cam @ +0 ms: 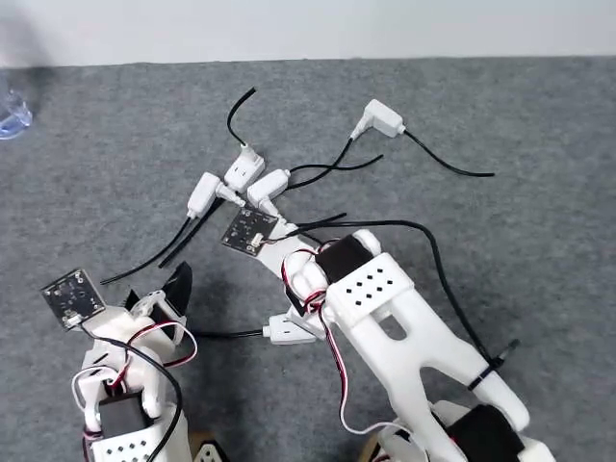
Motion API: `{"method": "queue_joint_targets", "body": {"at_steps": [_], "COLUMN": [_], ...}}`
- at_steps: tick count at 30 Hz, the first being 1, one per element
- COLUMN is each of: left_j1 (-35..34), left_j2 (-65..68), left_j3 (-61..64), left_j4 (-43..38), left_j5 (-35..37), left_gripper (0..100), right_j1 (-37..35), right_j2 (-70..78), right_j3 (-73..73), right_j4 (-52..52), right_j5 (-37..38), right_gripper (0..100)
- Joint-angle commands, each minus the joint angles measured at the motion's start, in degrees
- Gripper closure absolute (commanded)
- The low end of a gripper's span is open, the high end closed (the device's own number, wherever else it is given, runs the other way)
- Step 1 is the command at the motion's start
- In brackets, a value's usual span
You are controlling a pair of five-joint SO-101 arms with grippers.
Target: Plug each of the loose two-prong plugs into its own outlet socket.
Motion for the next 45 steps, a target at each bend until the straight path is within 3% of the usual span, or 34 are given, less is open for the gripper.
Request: {"method": "queue_joint_targets", "body": {"at_steps": [1, 18, 30, 40, 45], "left_j1": [-0.5, -0.5, -0.5, -0.5, -0.5], "left_j2": [-0.6, -0.6, -0.6, -0.5, -0.5], "left_j3": [-0.6, -0.6, -0.6, -0.6, -0.6], "left_j4": [0.2, 0.2, 0.3, 0.3, 0.3], "left_j5": [-0.6, -0.6, -0.6, -0.6, -0.6], "left_gripper": [67, 67, 67, 67, 67], "right_j1": [-0.4, 1.0, 31.1, 42.2, 44.4], "right_j2": [-0.2, -0.8, -0.2, -0.2, -0.4], "right_j3": [-0.3, 0.6, 3.4, 18.9, 19.0], "right_j4": [-1.5, -0.1, -2.4, -17.1, -17.3], "right_j5": [-0.7, 1.8, 19.9, 28.0, 29.7], "right_gripper": [98.8, 98.8, 98.8, 98.0, 82.4]}}
